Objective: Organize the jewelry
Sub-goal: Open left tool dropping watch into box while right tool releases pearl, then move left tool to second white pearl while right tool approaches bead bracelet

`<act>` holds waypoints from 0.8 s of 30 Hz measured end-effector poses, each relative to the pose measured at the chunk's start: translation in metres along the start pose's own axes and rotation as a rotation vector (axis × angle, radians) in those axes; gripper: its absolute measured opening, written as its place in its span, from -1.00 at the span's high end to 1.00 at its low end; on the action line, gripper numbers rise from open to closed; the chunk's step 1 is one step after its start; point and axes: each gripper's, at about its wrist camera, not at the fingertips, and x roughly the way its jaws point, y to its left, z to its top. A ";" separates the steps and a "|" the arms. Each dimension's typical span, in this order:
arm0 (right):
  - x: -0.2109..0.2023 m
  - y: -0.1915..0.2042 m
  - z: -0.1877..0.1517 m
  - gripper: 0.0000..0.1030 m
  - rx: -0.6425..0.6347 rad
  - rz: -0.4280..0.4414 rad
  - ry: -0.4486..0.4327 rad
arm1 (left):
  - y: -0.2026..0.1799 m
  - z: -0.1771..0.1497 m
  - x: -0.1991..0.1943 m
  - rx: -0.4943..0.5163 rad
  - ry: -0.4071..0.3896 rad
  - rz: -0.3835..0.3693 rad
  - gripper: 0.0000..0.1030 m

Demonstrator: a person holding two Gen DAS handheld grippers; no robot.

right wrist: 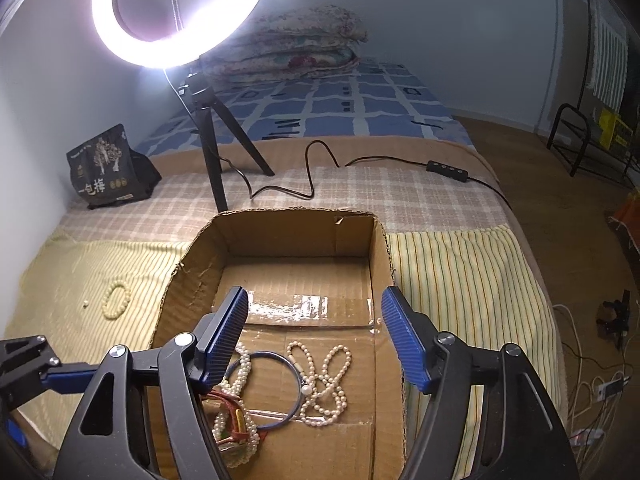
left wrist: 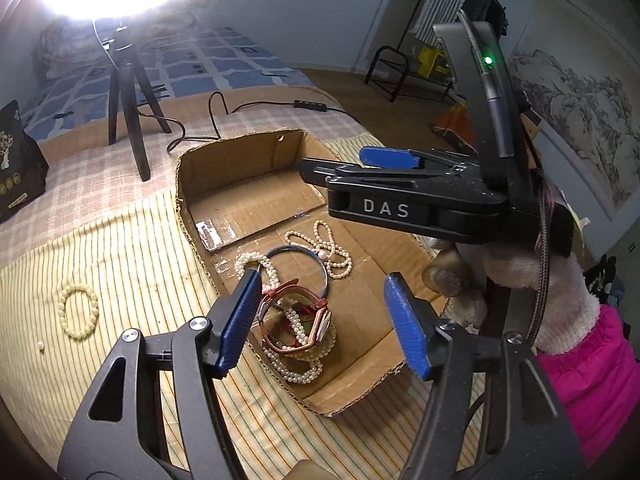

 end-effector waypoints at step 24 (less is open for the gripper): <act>-0.022 0.016 0.003 -0.34 -0.011 -0.003 -0.012 | 0.020 -0.012 -0.033 0.021 -0.013 0.063 -0.30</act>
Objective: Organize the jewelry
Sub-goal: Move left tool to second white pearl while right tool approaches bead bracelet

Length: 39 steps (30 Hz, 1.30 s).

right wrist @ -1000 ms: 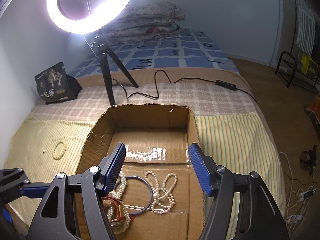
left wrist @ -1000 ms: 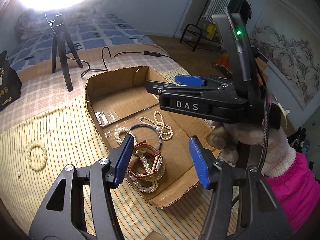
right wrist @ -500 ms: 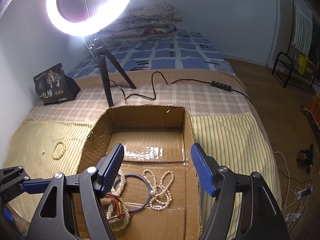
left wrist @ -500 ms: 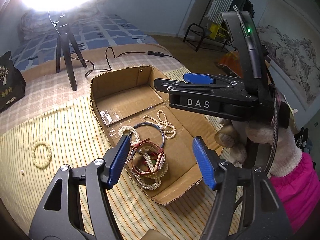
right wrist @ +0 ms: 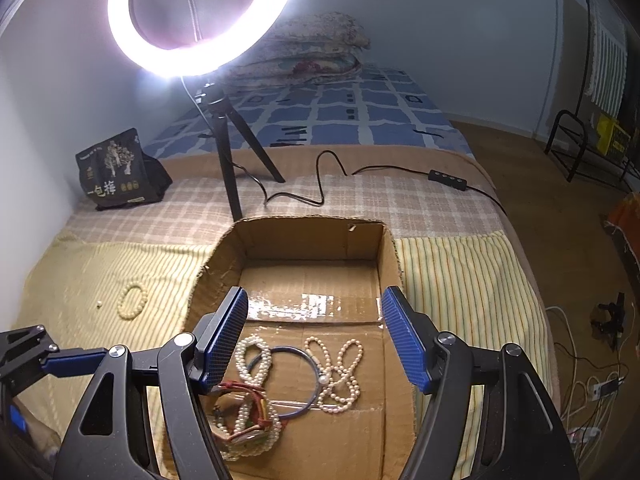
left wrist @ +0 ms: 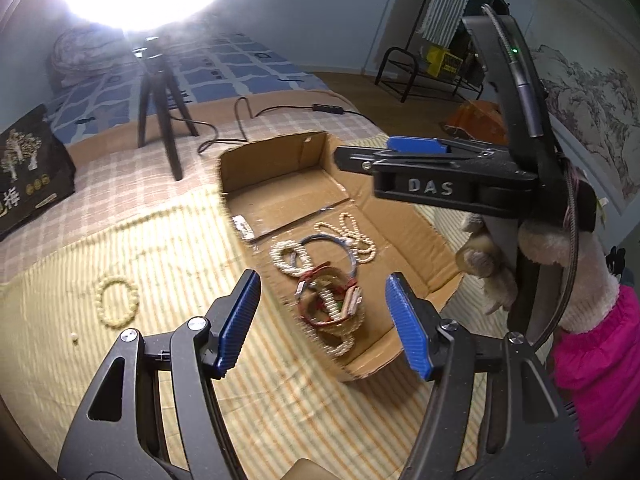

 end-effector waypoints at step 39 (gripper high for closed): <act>0.063 0.145 0.015 -0.50 -0.083 0.178 0.123 | 0.211 -0.074 -0.056 -0.276 -0.003 0.221 -0.29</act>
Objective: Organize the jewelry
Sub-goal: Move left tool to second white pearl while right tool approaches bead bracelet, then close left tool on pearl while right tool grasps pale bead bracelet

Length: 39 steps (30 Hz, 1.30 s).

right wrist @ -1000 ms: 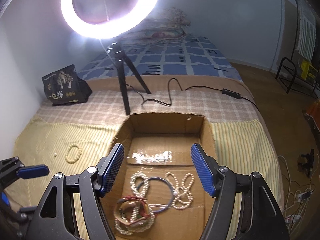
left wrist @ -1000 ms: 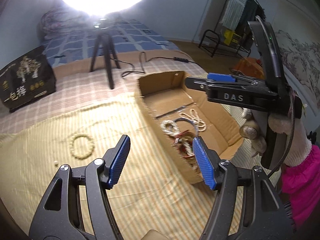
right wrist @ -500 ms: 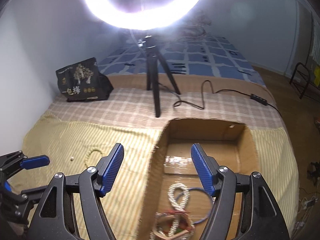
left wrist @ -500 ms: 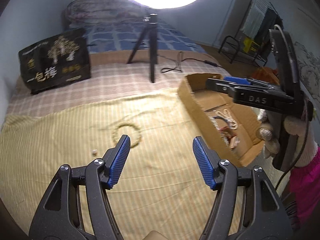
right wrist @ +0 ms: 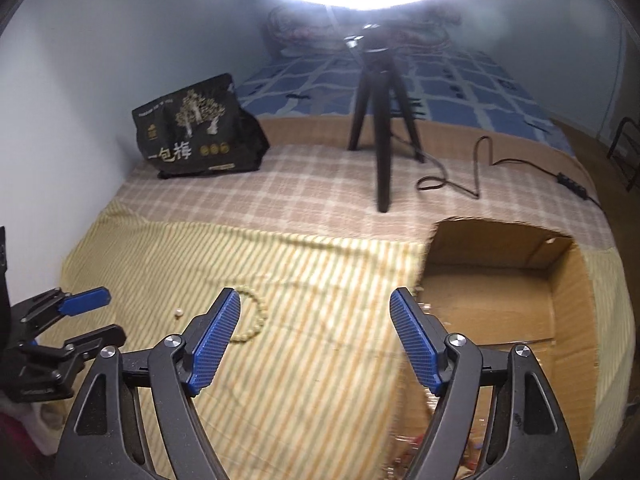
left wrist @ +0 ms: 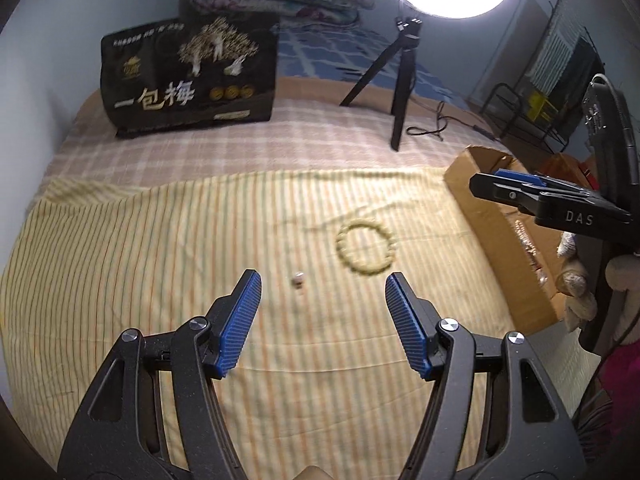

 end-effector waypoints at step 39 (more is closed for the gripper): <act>0.098 0.040 -0.015 0.43 -0.040 0.050 0.211 | 0.002 -0.004 0.079 0.065 0.131 0.046 0.57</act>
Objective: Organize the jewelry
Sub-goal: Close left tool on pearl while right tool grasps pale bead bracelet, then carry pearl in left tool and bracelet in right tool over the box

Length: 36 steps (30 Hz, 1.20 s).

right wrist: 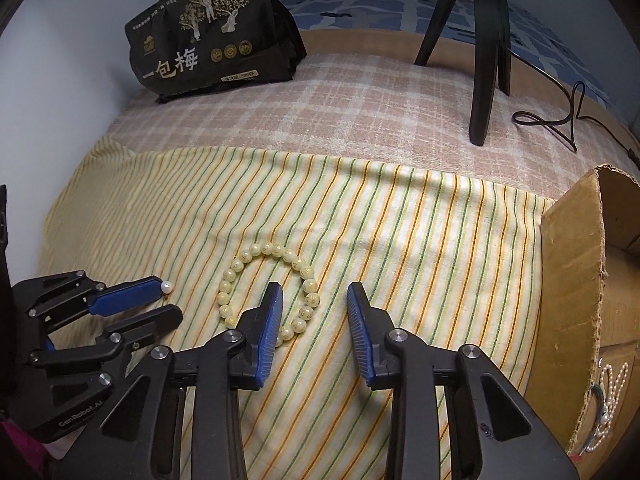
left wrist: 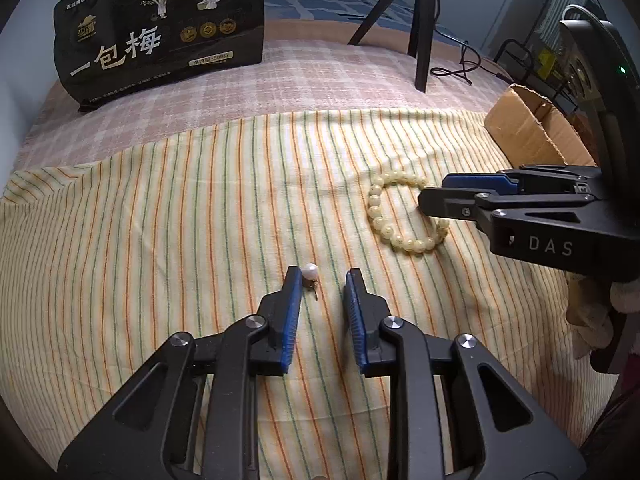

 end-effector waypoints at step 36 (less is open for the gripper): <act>-0.049 0.022 -0.006 0.89 -0.069 -0.027 -0.108 | -0.005 0.006 -0.052 -0.013 -0.115 0.012 0.87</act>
